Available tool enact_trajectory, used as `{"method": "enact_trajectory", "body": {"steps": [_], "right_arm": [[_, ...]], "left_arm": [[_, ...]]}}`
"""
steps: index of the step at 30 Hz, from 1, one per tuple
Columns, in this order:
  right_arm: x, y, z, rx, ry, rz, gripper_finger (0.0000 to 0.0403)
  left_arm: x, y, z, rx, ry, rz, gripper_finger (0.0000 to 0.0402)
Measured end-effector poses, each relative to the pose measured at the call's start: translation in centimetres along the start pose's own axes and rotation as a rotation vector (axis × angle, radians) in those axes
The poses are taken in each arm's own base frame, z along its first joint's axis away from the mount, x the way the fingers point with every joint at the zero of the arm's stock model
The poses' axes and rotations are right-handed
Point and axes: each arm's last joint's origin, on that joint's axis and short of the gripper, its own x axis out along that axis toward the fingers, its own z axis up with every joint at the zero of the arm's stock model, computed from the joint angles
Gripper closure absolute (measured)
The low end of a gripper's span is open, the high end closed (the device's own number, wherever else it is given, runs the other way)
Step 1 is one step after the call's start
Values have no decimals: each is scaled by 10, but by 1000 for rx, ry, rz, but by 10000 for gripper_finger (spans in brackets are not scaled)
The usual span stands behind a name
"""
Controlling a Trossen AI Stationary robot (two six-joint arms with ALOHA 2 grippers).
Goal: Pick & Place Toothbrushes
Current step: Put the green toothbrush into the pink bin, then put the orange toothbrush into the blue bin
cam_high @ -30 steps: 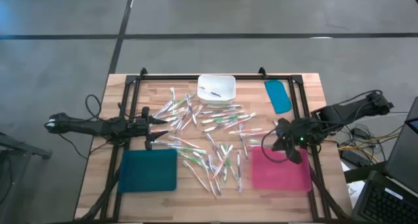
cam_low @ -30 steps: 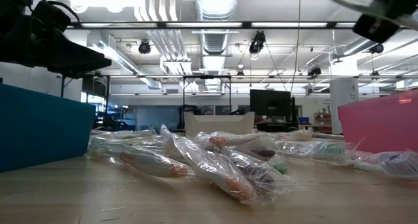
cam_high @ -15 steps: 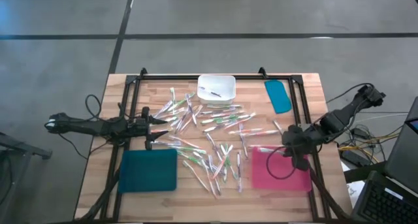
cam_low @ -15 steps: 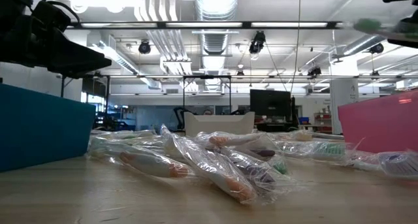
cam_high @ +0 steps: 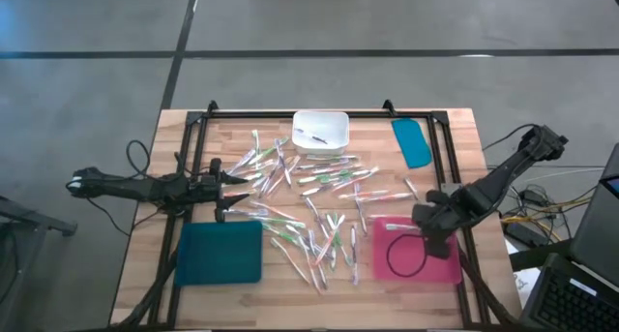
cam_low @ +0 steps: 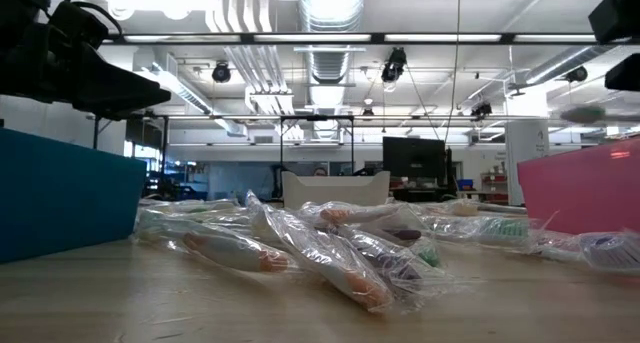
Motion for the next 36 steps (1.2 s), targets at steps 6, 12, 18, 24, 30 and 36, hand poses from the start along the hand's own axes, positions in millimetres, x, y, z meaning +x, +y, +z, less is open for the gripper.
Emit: {"method": "enact_trajectory", "body": {"steps": [6,12,18,24,30,36], "right_arm": [[29,7,2,-12,10,64,376],[54,5,-4,28,104,51,376],[64,7,-3,48,112,45,368],[69,8,-2,26,125,24,334],[70,8,-2,8,132,22,280],[65,9,-4,35,191,102,233]], "left_arm": [[0,0,0,0,0,0,199],[0,0,0,0,0,0,200],[0,0,0,0,0,0,199],[0,0,0,0,0,0,199],[0,0,0,0,0,0,199],[0,0,0,0,0,0,200]]}}
